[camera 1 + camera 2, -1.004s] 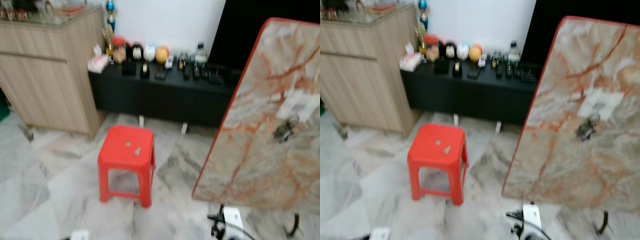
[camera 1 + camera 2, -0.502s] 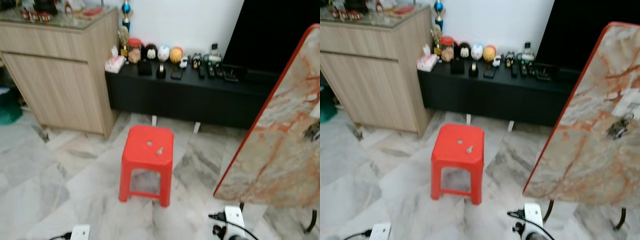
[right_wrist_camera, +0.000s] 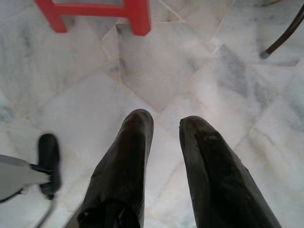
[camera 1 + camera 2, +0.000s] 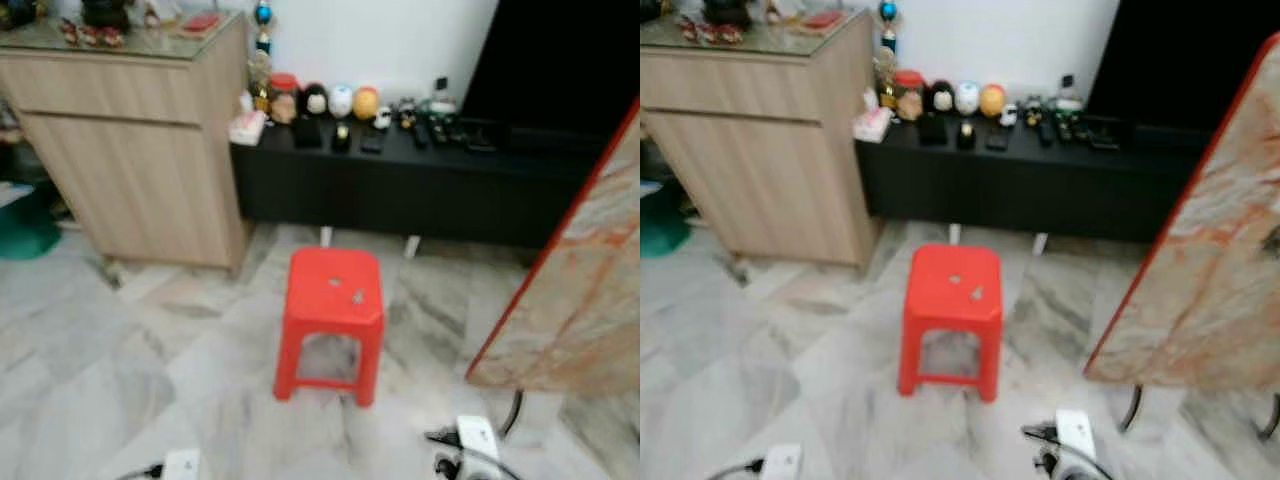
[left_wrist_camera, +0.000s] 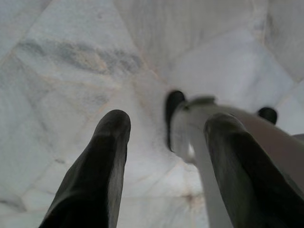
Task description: Hang keys on a hook
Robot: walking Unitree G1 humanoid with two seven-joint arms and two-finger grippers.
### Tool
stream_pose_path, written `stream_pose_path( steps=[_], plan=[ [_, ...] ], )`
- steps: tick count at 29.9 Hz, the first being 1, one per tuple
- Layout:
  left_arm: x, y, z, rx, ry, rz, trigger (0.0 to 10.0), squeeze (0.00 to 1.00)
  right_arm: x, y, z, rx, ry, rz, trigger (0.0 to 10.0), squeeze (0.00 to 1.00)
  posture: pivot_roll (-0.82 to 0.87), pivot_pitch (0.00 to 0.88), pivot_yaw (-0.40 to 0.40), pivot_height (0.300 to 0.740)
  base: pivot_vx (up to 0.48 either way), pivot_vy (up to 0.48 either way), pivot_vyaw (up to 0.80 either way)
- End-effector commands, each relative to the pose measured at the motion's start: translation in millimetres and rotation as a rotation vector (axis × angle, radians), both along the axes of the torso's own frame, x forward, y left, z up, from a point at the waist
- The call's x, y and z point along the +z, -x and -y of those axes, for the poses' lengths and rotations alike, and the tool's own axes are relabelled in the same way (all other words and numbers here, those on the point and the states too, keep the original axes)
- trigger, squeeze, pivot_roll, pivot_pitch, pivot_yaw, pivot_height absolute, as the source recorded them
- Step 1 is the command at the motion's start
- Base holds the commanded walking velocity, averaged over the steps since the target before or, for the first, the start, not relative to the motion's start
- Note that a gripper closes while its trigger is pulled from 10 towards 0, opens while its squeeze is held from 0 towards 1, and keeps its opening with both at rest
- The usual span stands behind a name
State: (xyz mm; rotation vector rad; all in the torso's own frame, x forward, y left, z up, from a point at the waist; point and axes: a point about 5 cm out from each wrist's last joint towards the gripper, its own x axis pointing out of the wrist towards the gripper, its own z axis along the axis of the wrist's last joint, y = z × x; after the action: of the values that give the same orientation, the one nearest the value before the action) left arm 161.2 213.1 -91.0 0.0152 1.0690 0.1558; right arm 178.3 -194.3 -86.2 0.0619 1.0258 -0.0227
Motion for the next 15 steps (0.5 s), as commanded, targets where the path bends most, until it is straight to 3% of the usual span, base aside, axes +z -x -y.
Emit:
stream_pose_path(
  steps=[1, 15],
  plan=[
    [0, 1.1, -2.3, -0.008, -0.019, -0.014, 10.0, 0.0, 3, -5.8, -0.2, -0.005, -0.001, 0.014, 10.0, 0.0, 0.06, 0.0, -0.093, 0.74, 0.0, 0.0, 0.0],
    [0, -5.1, 8.0, -0.006, -0.011, -0.003, 10.0, 0.0, 3, -5.4, 0.5, -0.005, -0.001, 0.015, 10.0, 0.0, 0.07, 0.0, -0.099, 0.74, 0.0, 0.0, 0.0]
  ],
)
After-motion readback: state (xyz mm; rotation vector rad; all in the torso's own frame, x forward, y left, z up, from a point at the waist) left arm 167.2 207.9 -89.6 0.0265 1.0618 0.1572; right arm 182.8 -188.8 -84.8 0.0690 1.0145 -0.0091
